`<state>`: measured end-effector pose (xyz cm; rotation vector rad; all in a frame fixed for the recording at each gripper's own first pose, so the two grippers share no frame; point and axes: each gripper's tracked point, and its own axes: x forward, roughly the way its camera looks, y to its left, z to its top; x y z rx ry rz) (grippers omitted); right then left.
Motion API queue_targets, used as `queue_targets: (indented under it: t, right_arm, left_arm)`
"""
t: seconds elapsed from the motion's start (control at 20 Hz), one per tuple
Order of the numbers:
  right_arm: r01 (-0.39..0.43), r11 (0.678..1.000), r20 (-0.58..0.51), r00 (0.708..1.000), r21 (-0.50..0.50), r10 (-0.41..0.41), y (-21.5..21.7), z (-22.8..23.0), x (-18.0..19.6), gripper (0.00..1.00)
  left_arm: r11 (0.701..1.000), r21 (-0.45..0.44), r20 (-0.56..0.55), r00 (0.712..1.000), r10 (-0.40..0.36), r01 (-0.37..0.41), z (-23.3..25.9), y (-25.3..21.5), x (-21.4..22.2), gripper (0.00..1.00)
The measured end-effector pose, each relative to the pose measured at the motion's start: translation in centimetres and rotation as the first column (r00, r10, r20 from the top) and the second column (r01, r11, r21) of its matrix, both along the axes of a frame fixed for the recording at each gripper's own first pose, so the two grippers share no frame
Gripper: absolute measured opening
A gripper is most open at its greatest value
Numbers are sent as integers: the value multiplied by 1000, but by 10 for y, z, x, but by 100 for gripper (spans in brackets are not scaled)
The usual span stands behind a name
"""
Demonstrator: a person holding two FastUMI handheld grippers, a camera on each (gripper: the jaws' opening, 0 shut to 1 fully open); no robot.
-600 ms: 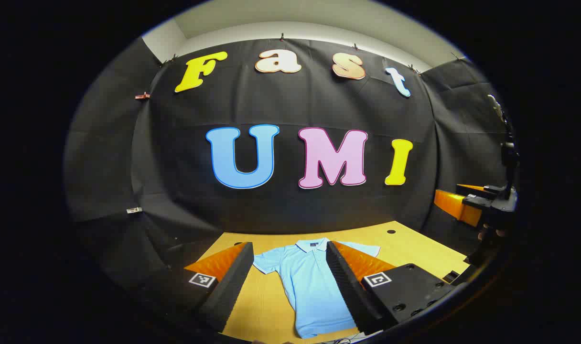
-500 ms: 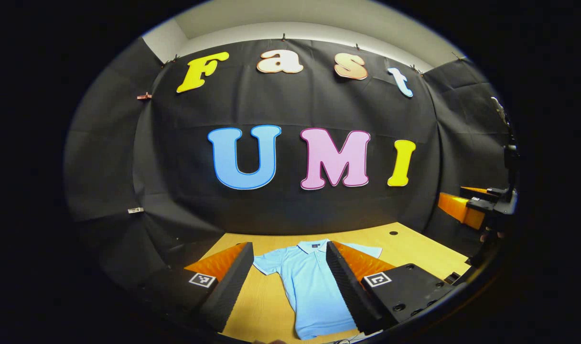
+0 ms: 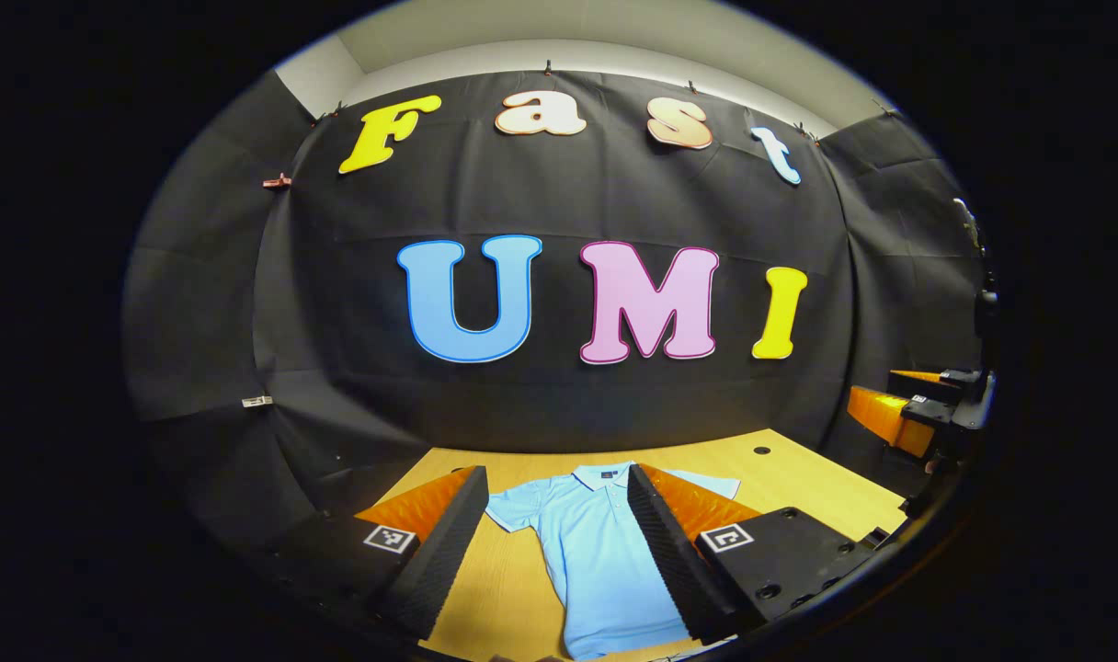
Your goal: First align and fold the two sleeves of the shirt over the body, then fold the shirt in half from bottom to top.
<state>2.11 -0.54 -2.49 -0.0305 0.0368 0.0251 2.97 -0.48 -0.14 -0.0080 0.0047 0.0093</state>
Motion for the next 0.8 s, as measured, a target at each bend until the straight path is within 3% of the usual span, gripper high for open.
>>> queue_targets:
  t: [0.4,0.8]
  right_arm:
    - [-10,1000,-57,998,-22,8,-5,-24,34,97]
    - [-39,999,-113,993,-16,37,-16,-54,84,97]
  left_arm:
    - [1000,-2,-15,1000,20,-20,-6,0,14,97]
    - [995,4,-10,995,95,-95,-10,1,34,96]
